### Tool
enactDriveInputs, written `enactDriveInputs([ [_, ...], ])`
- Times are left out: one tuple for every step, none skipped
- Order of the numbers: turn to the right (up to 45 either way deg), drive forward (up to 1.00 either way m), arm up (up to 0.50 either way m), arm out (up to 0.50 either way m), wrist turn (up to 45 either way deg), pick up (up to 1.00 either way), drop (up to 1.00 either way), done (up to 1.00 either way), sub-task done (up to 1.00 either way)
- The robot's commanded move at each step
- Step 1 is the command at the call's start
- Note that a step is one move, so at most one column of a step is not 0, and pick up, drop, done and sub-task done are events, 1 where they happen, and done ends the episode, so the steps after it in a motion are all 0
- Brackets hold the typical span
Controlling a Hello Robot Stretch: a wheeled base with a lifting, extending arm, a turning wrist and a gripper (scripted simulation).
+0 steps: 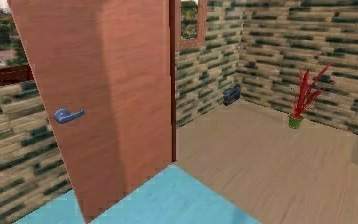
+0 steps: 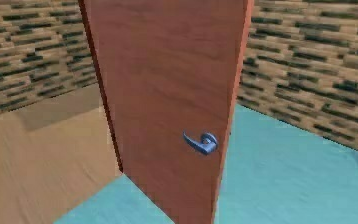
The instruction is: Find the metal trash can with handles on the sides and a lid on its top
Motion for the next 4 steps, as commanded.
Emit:
enactDriveInputs([
  [-15.0, 0.00, 0.00, 0.00, 0.0, 0.00, 0.00, 0.00, 0.00],
  [0.0, 0.15, 0.00, 0.00, 0.0, 0.00, 0.00, 0.00, 0.00],
  [45.0, 0.00, 0.00, 0.00, 0.0, 0.00, 0.00, 0.00, 0.00],
  [12.0, 0.00, 0.00, 0.00, 0.0, 0.00, 0.00, 0.00, 0.00],
])
